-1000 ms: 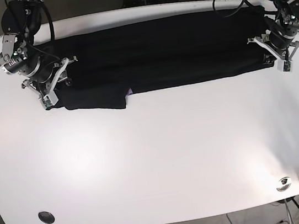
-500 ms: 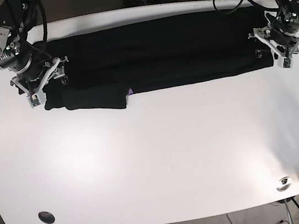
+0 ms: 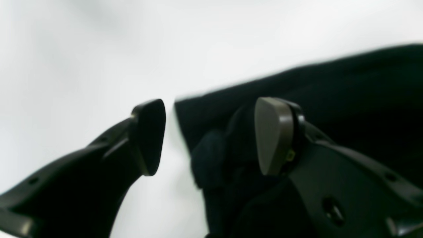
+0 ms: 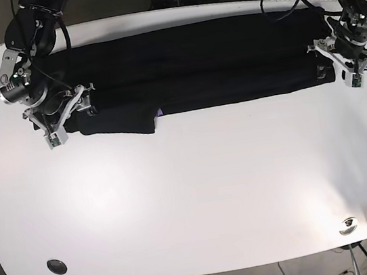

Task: Fold the T-shirt properly
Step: 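Lay the hem onto the collar edge with both grippers, folding the shirt lengthwise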

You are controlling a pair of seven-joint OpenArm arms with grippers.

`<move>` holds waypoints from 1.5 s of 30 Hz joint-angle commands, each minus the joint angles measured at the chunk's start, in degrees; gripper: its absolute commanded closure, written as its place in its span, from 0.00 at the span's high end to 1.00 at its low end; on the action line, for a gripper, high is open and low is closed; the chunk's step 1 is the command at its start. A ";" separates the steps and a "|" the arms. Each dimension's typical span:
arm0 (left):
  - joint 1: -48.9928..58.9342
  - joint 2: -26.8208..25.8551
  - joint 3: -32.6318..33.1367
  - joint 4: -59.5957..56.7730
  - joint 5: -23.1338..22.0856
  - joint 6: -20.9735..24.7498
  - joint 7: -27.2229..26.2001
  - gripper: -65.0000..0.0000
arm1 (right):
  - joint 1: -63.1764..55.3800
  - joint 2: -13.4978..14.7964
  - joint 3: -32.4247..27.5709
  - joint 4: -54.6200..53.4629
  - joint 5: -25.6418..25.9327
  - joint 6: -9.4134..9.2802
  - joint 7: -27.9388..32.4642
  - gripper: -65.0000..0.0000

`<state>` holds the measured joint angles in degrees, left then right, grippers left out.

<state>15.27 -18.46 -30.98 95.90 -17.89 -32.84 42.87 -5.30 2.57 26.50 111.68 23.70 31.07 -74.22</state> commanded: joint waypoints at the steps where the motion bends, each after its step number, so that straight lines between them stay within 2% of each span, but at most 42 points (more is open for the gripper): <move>1: -0.54 -0.57 0.26 -0.03 -1.41 -0.26 -1.51 0.62 | 0.86 -0.41 0.09 0.72 2.27 0.10 0.85 0.74; 9: -0.45 -0.66 0.34 -5.92 -1.14 -0.26 -1.69 0.62 | 2.00 -0.33 0.36 -7.37 6.05 -0.43 1.03 0.74; 15: -0.37 -0.84 0.52 -9.26 -1.06 -0.26 -6.43 0.62 | 2.00 -0.33 0.36 -10.10 6.41 -0.08 3.23 0.74; 18: -0.37 -0.93 0.52 -10.75 -0.97 -0.26 -6.70 0.62 | 1.04 -0.33 0.36 -10.01 8.16 -0.08 3.40 0.72; 20: -0.45 -1.63 1.14 -11.72 -0.97 -0.26 -6.70 0.62 | 0.68 -0.33 0.36 -10.01 9.40 -0.08 3.67 0.66; 23: -0.54 -3.04 3.95 -13.83 -1.06 -0.26 -6.87 0.62 | 0.42 -0.24 0.36 -10.01 11.68 -0.17 3.67 0.45; 27: -1.60 -3.56 5.53 -16.29 -1.06 -0.17 -8.37 0.62 | 0.25 -0.24 0.36 -10.01 13.26 -0.17 3.67 0.03; 28: -1.60 -3.56 5.62 -16.82 -1.06 -0.17 -8.81 0.62 | 0.07 -0.24 0.36 -9.92 13.26 -0.08 3.67 0.01; 31: -1.60 -3.56 5.62 -18.05 -0.97 -0.17 -10.04 0.62 | -0.90 -0.24 0.44 -8.34 13.26 -0.08 3.67 0.09; 34: -1.68 -3.56 5.62 -18.75 -0.70 -0.17 -10.48 0.62 | -2.22 -0.24 0.88 -5.35 13.26 -0.08 3.67 0.06; 40: -3.71 -3.30 5.62 -18.84 4.48 -0.17 -10.48 0.62 | -5.73 -0.24 2.47 0.10 13.35 -0.08 3.31 0.05; 45: -4.06 -3.21 5.62 -18.84 5.27 -0.17 -10.48 0.62 | -8.72 -0.24 2.55 0.54 13.35 0.01 3.40 0.05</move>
<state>10.98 -21.12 -25.34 77.08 -15.29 -33.39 30.06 -13.47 1.87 28.82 110.93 36.25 30.72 -71.83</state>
